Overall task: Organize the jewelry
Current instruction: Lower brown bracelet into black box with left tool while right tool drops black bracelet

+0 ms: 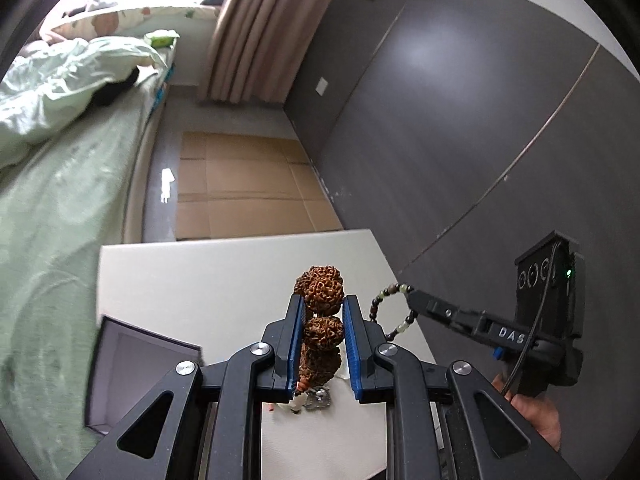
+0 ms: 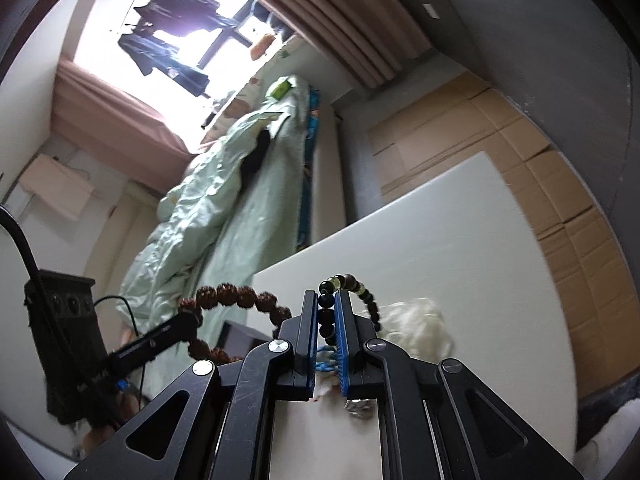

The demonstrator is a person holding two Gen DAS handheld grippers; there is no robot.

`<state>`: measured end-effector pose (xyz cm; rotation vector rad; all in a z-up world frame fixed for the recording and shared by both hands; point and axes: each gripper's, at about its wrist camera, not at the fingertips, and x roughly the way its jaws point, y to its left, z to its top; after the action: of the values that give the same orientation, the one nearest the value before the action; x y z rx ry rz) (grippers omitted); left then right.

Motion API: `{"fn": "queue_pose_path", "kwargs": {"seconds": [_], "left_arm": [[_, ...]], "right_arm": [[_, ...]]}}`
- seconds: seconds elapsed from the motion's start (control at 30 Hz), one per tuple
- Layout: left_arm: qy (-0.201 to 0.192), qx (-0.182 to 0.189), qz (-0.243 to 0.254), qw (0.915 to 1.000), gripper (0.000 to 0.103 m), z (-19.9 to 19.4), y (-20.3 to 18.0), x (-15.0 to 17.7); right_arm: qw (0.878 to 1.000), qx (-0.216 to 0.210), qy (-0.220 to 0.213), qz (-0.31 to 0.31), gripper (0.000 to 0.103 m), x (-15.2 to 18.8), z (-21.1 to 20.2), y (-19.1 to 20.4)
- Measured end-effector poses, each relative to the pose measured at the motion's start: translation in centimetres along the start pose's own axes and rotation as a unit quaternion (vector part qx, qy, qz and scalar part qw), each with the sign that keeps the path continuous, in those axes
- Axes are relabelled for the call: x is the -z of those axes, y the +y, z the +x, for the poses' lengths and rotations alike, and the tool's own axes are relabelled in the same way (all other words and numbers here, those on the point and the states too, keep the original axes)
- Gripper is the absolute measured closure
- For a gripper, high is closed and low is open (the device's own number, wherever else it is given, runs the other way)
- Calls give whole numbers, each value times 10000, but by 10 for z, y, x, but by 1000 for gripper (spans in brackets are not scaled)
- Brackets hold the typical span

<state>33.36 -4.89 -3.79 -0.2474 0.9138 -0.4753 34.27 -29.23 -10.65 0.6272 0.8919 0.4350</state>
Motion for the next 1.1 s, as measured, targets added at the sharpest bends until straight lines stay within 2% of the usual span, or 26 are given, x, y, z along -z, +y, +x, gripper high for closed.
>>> {"fn": "queue_pose_path", "kwargs": {"seconds": [0.27, 0.43, 0.77, 0.93, 1.0, 1.07, 1.1], "left_arm": [[-267, -373, -1, 9989, 83, -40, 17, -1], [-296, -548, -214, 9978, 83, -55, 43, 7], [-390, -865, -567, 9939, 83, -83, 88, 19], [-354, -938, -669, 9927, 83, -85, 103, 24], [-310, -912, -705, 9929, 83, -83, 106, 26], [-248, -856, -740, 9933, 83, -77, 109, 28], [-221, -827, -752, 9935, 83, -75, 110, 29]], "right_arm": [[9988, -454, 157, -123, 93, 12, 13, 26], [9972, -666, 308, -167, 93, 21, 32, 47], [9907, -991, 893, -270, 93, 46, 95, 92], [9872, -998, 1217, -270, 93, 59, 128, 104], [9869, -662, 1422, -366, 93, 64, 141, 109], [9848, -632, 1591, -302, 82, 66, 149, 111], [9843, -647, 1623, -269, 64, 67, 149, 111]]}}
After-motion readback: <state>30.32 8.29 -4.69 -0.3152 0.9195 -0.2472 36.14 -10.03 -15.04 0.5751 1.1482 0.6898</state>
